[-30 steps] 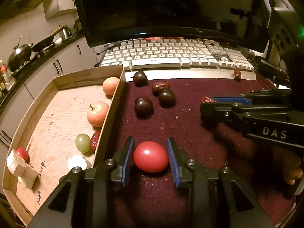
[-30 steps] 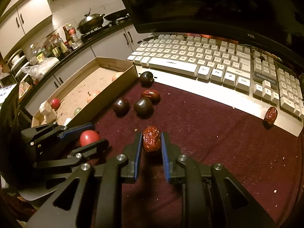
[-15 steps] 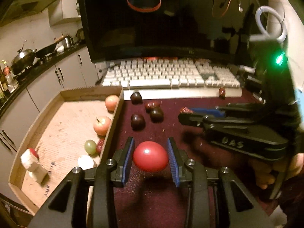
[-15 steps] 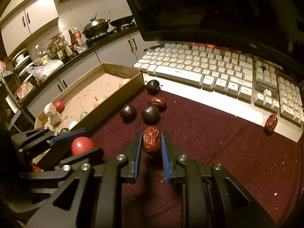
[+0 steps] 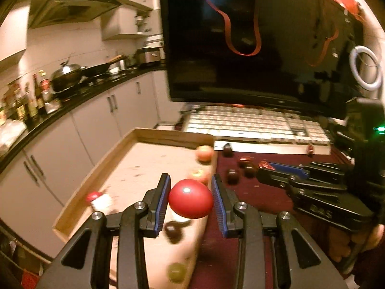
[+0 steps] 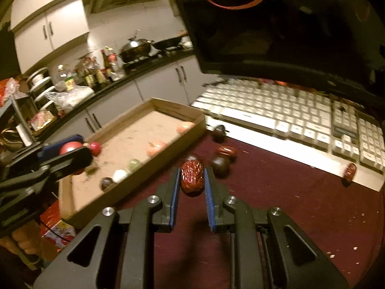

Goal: Organize fruits
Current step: 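Carry the tomato and red date into the tray and open both tools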

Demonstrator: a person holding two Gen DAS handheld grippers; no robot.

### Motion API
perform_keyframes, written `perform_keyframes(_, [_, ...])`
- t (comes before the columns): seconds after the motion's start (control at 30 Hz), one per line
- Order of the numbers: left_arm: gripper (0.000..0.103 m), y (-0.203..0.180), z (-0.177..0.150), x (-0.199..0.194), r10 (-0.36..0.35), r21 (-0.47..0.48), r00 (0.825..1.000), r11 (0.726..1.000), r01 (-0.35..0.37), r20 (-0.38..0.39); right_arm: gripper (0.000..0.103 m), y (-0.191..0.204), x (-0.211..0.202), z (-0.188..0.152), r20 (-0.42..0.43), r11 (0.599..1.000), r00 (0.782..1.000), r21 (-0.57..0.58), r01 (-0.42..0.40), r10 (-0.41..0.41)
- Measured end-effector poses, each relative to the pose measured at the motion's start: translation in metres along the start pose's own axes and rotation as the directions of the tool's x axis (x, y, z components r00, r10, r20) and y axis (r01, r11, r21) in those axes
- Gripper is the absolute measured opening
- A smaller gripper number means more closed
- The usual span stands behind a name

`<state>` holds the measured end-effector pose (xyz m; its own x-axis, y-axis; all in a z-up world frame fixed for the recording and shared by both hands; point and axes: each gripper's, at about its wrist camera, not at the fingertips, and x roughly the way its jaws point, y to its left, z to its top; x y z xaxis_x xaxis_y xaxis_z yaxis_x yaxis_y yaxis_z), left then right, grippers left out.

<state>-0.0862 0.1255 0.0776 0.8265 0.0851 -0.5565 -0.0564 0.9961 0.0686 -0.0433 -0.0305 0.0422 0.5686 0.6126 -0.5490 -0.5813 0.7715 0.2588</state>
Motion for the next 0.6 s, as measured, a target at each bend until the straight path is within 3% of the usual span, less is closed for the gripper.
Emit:
perform_keyframes(0.27, [0.035,0.038,-0.011,0.002,0.09,-0.033,0.996,0.995,-0.09,-0.011,0.022,0.06,0.027,0.011,-0.018,0.994,0.996,-0.061,-0.092,0.091])
perform_keyframes(0.6, [0.035,0.064,-0.025,0.015,0.141,-0.045,0.988,0.989,-0.143,-0.057,0.022,0.1,0.068,0.002,-0.114,0.988,0.989,-0.106,-0.109,0.096])
